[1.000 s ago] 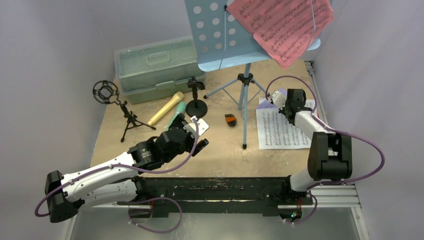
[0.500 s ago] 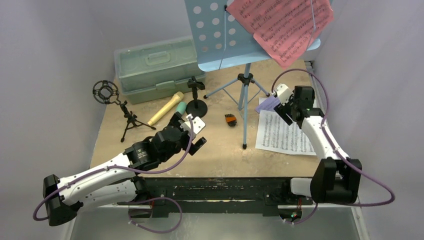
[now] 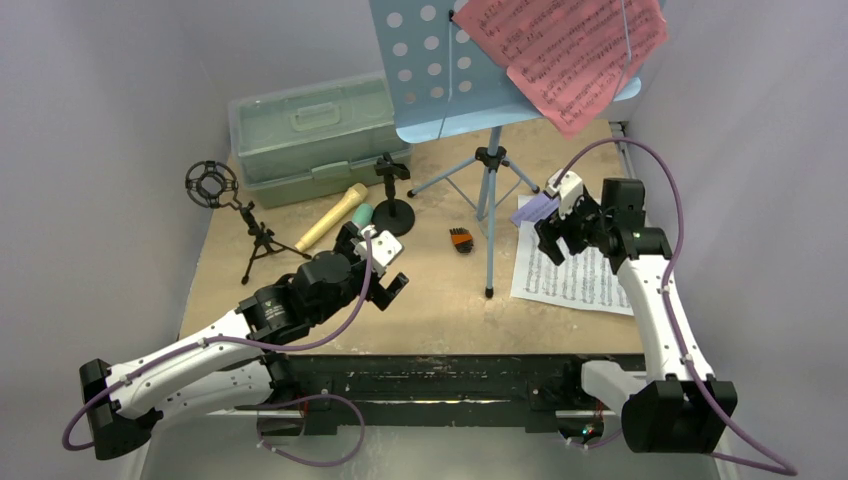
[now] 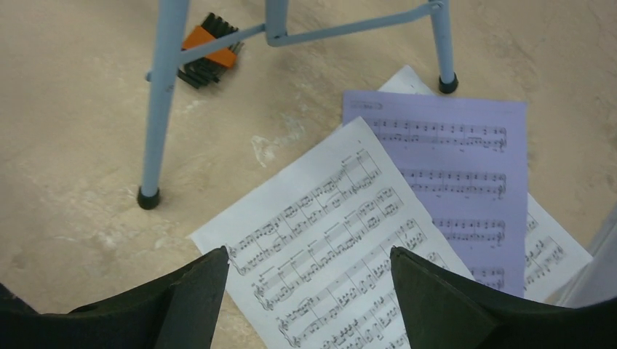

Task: Pack up the instrument practice props
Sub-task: Place the sheet music at the center of the board, then pick up the sheet music from the music stand.

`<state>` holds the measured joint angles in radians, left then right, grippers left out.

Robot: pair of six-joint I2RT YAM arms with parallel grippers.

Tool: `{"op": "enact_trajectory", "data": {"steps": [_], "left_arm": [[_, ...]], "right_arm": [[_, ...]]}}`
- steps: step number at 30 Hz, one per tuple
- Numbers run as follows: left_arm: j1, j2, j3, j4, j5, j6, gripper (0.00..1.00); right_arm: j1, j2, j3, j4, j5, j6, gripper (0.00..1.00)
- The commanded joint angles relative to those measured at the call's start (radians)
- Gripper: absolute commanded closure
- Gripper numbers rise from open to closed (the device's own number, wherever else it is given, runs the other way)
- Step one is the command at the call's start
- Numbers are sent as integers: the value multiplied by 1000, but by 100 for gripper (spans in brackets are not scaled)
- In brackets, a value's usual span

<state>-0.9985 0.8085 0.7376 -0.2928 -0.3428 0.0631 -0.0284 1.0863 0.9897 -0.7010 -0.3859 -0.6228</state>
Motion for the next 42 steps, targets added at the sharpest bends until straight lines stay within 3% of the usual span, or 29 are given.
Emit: {"op": "enact_trajectory", "data": {"steps": [1, 10, 20, 34, 42], "left_arm": [[9, -8, 4, 44, 23, -20, 0], [19, 0, 5, 46, 40, -24, 0], [34, 18, 19, 41, 86, -55, 0], [35, -107, -88, 159, 210, -348, 0], [35, -92, -121, 225, 259, -474, 0]], "right_arm": [[-2, -58, -8, -5, -214, 54, 14], [-4, -132, -115, 60, -406, 17, 11], [-4, -180, -159, 85, -468, 7, 10], [-4, -192, -163, 92, -469, 1, 9], [-4, -194, -162, 90, -467, -1, 9]]}}
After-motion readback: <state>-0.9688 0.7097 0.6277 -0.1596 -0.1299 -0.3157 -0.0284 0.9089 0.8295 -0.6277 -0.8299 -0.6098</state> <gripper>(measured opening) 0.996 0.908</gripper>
